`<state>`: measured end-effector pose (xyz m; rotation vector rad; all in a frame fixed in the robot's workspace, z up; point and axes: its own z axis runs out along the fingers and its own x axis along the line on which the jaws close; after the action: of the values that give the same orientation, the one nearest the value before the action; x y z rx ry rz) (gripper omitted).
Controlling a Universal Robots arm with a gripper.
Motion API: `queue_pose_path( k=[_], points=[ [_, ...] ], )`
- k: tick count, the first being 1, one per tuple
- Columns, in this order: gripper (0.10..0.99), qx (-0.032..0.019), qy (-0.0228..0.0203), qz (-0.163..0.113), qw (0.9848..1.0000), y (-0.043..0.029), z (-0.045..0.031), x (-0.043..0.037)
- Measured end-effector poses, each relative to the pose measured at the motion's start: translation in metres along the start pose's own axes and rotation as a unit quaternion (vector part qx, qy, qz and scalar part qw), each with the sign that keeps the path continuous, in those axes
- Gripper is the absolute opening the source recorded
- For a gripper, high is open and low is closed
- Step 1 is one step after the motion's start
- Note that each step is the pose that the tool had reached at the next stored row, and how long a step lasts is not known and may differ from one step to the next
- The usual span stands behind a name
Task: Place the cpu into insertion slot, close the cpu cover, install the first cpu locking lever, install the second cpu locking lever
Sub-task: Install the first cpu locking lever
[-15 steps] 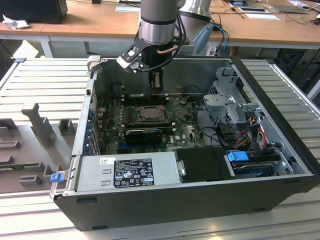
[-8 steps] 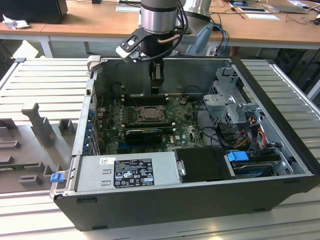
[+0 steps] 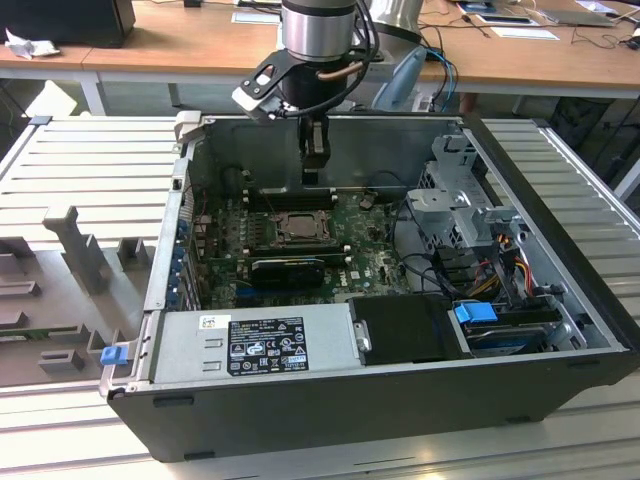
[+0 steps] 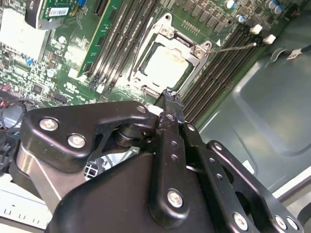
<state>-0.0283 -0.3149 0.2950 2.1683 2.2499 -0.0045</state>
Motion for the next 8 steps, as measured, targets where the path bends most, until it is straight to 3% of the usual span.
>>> queue_pose_path(
  k=[8],
  points=[
    [0.106, -0.0006, 0.0003, -0.037, 0.9993, 0.0000, 0.0001, 0.0000]
  ],
)
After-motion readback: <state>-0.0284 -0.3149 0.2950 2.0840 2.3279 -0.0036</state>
